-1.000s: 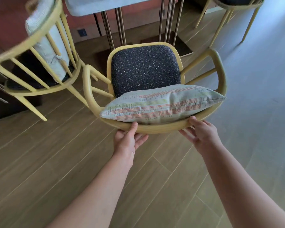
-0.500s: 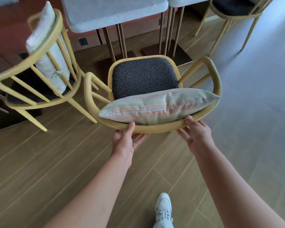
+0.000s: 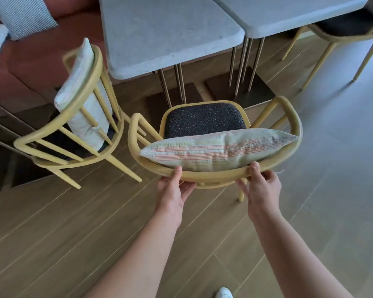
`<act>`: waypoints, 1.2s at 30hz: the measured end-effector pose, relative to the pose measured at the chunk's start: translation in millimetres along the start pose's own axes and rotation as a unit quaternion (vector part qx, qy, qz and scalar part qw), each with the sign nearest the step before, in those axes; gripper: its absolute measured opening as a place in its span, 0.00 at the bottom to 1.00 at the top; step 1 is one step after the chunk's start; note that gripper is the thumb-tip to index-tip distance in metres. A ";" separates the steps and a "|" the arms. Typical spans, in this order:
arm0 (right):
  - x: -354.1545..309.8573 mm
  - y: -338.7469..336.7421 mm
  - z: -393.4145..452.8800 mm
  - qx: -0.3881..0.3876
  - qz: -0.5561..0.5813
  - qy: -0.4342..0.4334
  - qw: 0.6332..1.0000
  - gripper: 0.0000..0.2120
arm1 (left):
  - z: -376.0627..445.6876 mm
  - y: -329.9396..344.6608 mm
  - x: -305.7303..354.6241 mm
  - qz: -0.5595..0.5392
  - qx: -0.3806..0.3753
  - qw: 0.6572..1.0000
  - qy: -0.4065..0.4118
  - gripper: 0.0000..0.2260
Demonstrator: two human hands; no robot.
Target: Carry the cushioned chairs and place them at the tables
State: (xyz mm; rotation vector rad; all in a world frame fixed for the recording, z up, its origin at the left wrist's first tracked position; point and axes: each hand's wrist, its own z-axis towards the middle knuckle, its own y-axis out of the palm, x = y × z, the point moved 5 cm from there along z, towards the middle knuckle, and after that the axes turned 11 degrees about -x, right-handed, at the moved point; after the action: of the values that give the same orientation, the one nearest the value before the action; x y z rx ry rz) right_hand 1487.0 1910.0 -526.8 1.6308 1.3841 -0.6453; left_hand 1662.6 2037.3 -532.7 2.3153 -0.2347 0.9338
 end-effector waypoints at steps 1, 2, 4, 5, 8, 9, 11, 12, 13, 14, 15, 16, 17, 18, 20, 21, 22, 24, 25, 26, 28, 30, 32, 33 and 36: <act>-2.1 3.2 3.9 0.000 -0.004 -0.001 1.000 0.12 | 3.5 2.6 2.9 0.001 0.003 1.000 -0.001 0.10; -3.2 6.0 7.2 0.001 -0.009 -0.003 1.000 0.12 | 6.7 4.7 5.4 0.002 0.006 1.000 -0.002 0.10; -3.9 8.8 11.6 0.002 -0.022 -0.013 1.000 0.12 | 11.9 6.9 7.7 0.001 0.005 1.000 -0.003 0.10; -4.1 9.3 12.6 0.004 -0.029 -0.018 0.999 0.12 | 13.2 6.9 7.8 -0.001 0.005 1.000 -0.005 0.10; -0.2 7.8 15.2 -0.005 -0.032 -0.019 0.999 0.11 | 13.1 5.6 7.2 -0.002 0.004 1.000 -0.008 0.10; 0.6 6.6 16.0 -0.009 -0.030 -0.016 0.999 0.11 | 12.6 5.1 7.0 -0.001 0.004 1.000 -0.009 0.11; 1.8 5.8 17.4 -0.010 -0.025 -0.008 1.000 0.10 | 11.8 5.5 8.5 0.005 0.003 1.000 -0.015 0.11; 1.2 6.9 17.8 -0.011 -0.023 -0.004 1.000 0.10 | 11.9 5.8 9.2 0.010 0.005 1.000 -0.019 0.11; 0.8 7.8 17.2 -0.012 -0.021 0.000 1.000 0.10 | 11.0 5.4 10.2 0.016 0.007 1.000 -0.024 0.12; -0.2 10.1 17.5 -0.015 -0.018 0.003 1.000 0.10 | 10.4 5.9 12.0 0.023 0.007 0.999 -0.027 0.12; -1.4 11.1 16.9 -0.014 -0.014 0.004 1.000 0.10 | 8.9 5.9 13.8 0.033 0.007 0.999 -0.033 0.13; -3.5 10.9 15.3 -0.011 -0.014 0.006 1.000 0.11 | 6.9 6.1 15.5 0.048 0.007 0.998 -0.042 0.13; -4.7 11.7 14.6 -0.011 -0.016 0.012 1.000 0.12 | 5.0 6.0 18.0 0.063 0.010 0.997 -0.050 0.12; -5.6 12.1 12.4 -0.012 -0.021 0.021 0.999 0.13 | 2.2 6.0 21.0 0.081 0.012 0.995 -0.057 0.12; -9.1 12.0 8.6 -0.018 -0.040 0.050 0.998 0.13 | -1.9 7.4 27.5 0.123 0.021 0.989 -0.078 0.13; -12.8 11.5 5.6 -0.021 -0.057 0.067 0.996 0.13 | -3.6 8.8 32.0 0.146 0.028 0.985 -0.092 0.14; -16.0 11.0 3.2 -0.025 -0.081 0.083 0.993 0.13 | -4.9 9.2 36.4 0.166 0.037 0.980 -0.105 0.14; -26.0 13.6 -1.1 -0.032 -0.120 0.110 0.986 0.13 | -10.8 12.0 49.9 0.204 0.045 0.970 -0.126 0.14; -31.3 15.9 -5.1 -0.035 -0.131 0.119 0.984 0.14 | -16.2 14.3 58.3 0.218 0.041 0.966 -0.130 0.15; -37.3 19.0 -11.3 -0.041 -0.141 0.122 0.982 0.15 | -24.3 17.8 68.1 0.229 0.032 0.964 -0.128 0.16; -50.1 26.0 -26.9 -0.057 -0.167 0.109 0.978 0.20 | -42.8 26.5 90.5 0.233 0.003 0.967 -0.106 0.20; -67.9 33.5 -49.3 -0.079 -0.192 0.078 0.975 0.23 | -64.9 37.4 117.1 0.216 -0.032 0.974 -0.069 0.21; -90.7 46.2 -69.1 -0.122 -0.196 0.033 0.972 0.23 | -85.0 49.9 148.1 0.194 -0.055 0.979 -0.019 0.21; -103.8 55.1 -80.3 -0.144 -0.201 0.014 0.969 0.23 | -97.0 54.8 163.9 0.192 -0.061 0.980 0.006 0.20; -142.6 90.7 -112.6 -0.223 -0.238 -0.031 0.945 0.24 | -135.1 67.1 205.5 0.216 -0.071 0.971 0.071 0.19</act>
State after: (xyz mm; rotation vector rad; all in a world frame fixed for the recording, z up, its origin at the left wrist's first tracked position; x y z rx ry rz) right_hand 1522.4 1936.0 -328.5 0.9154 1.7444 -0.5905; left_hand 1711.7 2080.0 -286.2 2.0901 -0.7421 1.2425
